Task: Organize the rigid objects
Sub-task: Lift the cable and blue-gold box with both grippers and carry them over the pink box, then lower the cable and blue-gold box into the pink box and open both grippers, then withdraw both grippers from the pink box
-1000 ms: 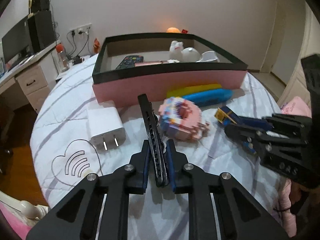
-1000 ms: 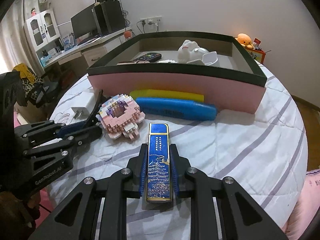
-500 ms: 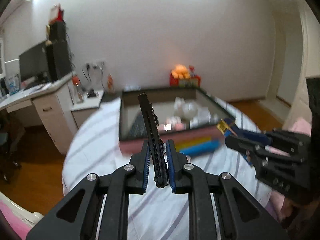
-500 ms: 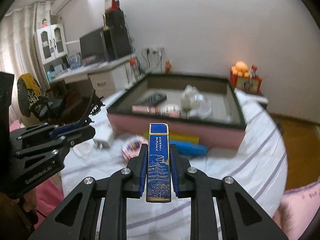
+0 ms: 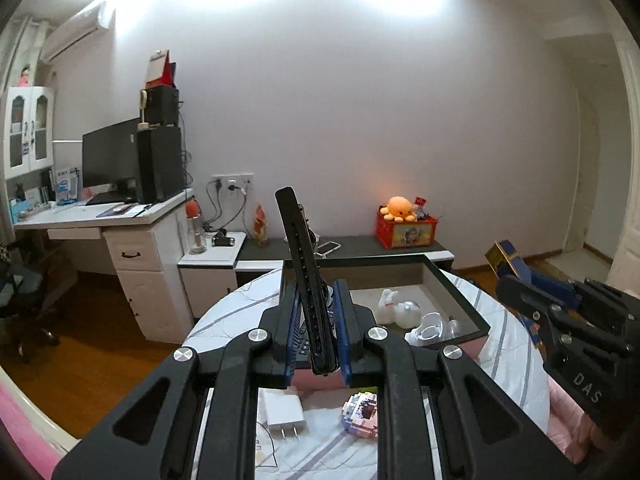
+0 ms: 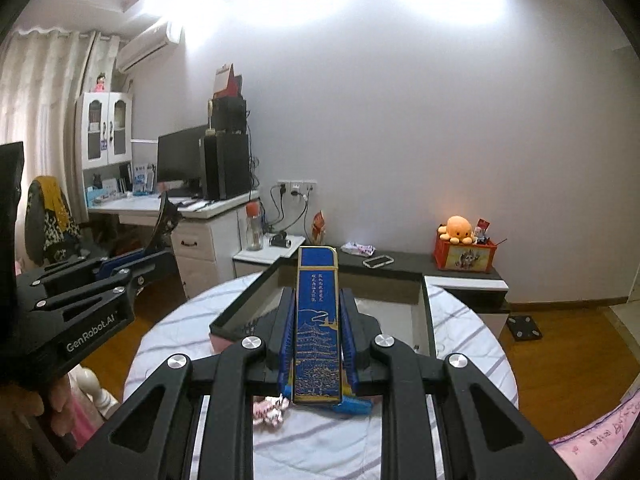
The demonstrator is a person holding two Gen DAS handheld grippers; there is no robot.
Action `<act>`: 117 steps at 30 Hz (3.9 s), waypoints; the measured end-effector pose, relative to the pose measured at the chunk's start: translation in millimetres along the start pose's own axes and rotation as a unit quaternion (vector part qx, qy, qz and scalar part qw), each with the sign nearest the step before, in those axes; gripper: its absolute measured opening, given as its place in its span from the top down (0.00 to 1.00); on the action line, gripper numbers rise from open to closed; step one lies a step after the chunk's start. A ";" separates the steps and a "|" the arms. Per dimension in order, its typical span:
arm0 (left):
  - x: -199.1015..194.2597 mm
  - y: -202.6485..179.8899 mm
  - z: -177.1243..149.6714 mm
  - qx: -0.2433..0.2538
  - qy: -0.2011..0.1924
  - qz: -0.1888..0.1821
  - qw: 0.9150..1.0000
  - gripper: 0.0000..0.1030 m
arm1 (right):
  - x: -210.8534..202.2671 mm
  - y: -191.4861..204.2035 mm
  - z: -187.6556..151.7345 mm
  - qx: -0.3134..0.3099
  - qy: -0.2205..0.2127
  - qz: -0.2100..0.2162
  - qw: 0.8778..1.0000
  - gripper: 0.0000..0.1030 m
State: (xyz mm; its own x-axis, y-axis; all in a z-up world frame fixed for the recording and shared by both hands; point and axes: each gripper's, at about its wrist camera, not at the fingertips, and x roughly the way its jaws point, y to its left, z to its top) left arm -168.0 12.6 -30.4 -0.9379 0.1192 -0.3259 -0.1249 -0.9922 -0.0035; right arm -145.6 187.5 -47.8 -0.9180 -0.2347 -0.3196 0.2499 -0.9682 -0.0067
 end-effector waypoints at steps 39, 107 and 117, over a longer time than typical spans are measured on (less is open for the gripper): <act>197.4 -12.7 -39.3 0.029 0.179 -0.014 0.983 0.84 | 172.5 -69.5 -34.0 0.051 0.129 0.016 0.990 0.79; 11.2 47.8 -1.4 -0.016 0.045 0.028 0.998 0.00 | 17.2 -35.6 13.2 0.042 0.003 -0.016 0.999 0.20; -15.5 48.9 -9.3 -0.008 0.052 0.025 0.998 0.00 | -16.3 -29.1 6.7 0.035 -0.001 -0.036 0.999 0.17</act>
State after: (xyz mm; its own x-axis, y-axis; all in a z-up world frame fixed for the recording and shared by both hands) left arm -156.6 -38.1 -34.4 -0.9043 0.0658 -0.4218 -0.0730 -0.9973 0.0009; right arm -140.0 218.9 -36.1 -0.9337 -0.1638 -0.3183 0.1609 -0.9863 0.0357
